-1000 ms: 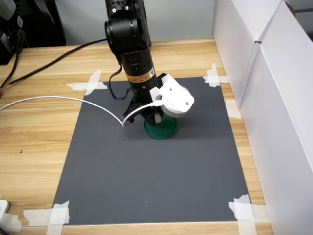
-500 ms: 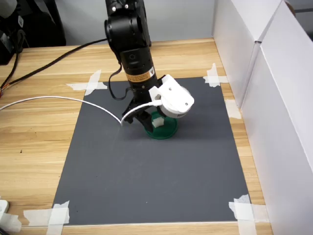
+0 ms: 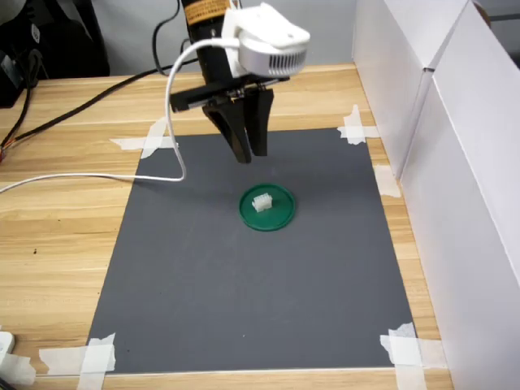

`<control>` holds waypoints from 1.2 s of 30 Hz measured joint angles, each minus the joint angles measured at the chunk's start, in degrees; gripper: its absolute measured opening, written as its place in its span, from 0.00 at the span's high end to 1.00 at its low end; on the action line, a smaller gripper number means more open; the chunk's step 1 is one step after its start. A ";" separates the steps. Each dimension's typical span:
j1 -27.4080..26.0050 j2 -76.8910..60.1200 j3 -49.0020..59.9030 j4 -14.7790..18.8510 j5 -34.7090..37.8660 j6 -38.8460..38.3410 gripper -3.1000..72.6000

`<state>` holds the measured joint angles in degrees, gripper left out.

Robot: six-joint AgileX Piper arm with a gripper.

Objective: Grasp a white terminal and put it in the green lid.

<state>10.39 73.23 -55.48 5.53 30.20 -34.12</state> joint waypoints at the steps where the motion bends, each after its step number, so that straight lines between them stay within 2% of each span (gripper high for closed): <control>1: 0.00 -1.81 1.69 -1.19 -1.54 1.38 0.89; 3: 0.00 -6.63 5.88 -3.74 -4.83 5.45 0.95; 7: 0.00 -16.48 12.90 -6.89 -8.33 16.64 0.97; 11: 0.00 -26.57 17.77 -9.62 -8.46 27.95 0.98; 15: -0.24 -36.37 22.37 -14.45 -8.41 37.29 0.98; 18: -3.12 -42.11 26.55 -16.52 -8.41 42.61 0.98; 23: -11.59 -50.73 32.33 -17.46 -7.05 45.46 0.98; 26: -14.04 -54.29 34.82 -17.60 -6.42 45.60 0.98; 36: -15.14 -62.41 45.30 -18.01 -6.25 45.62 0.98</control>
<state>-4.75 10.82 -10.18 -12.48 23.95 11.51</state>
